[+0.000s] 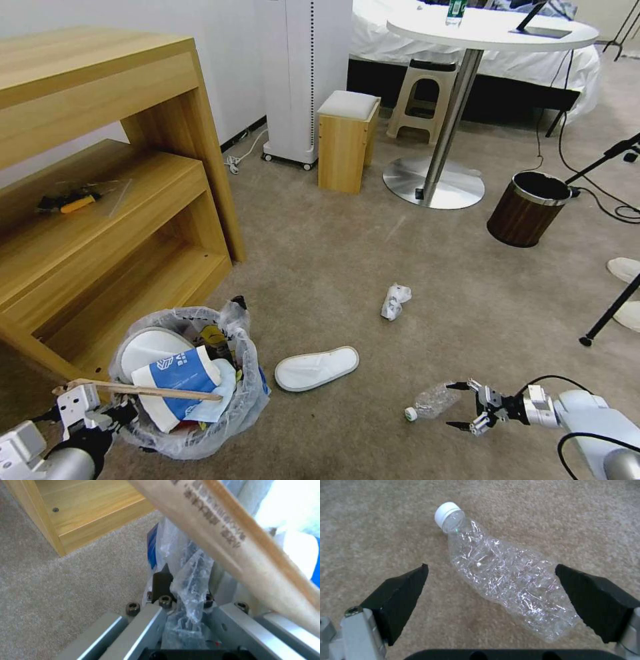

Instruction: Pick up the trash bin and place the garbage on the floor into it.

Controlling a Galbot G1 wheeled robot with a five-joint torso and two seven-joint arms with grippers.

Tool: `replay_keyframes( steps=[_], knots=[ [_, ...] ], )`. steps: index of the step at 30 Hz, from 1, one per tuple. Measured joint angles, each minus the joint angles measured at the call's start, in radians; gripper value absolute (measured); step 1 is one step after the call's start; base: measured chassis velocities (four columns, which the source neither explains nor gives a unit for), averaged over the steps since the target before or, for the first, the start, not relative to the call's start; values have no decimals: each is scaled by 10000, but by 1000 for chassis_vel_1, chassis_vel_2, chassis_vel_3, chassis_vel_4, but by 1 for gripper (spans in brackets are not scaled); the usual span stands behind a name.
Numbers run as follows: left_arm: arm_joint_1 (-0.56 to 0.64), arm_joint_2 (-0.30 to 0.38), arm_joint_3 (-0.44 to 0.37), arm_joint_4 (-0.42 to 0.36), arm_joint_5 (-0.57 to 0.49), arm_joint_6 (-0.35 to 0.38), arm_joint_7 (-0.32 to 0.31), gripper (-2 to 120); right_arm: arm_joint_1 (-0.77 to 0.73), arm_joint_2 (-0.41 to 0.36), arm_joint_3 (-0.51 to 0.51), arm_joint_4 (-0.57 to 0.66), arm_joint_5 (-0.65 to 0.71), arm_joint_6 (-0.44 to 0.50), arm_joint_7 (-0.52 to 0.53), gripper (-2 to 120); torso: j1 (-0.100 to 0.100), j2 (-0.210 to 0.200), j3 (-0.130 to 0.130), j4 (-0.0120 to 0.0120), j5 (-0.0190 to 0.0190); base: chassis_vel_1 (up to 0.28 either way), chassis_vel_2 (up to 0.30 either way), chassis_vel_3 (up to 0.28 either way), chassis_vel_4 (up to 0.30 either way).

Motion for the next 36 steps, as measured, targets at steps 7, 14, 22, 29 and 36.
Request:
replay_keyframes(
  steps=[7,14,22,29,36],
  knots=[
    [-66,33,44,77,-18,-8,-1,0,116,33,-84,-140,-90,-2,426,98,0,0,0,-1,0,0,0,0,0],
    [-93,102,39,98,-97,-15,-8,0,307,138,-252,-317,-183,-3,850,98,0,0,0,-1,0,0,0,0,0],
    [-124,100,90,121,-98,-24,-10,0,395,155,-320,-433,-360,-3,1016,96,0,0,0,-1,0,0,0,0,0],
    [-128,94,107,70,-100,-27,-14,0,369,191,-319,-419,-381,-3,1007,92,0,0,0,0,0,0,0,0,0],
    [-117,95,92,21,-105,-32,-30,0,197,178,-312,-191,-288,-2,770,89,0,0,0,-1,2,0,0,0,0]
  ],
)
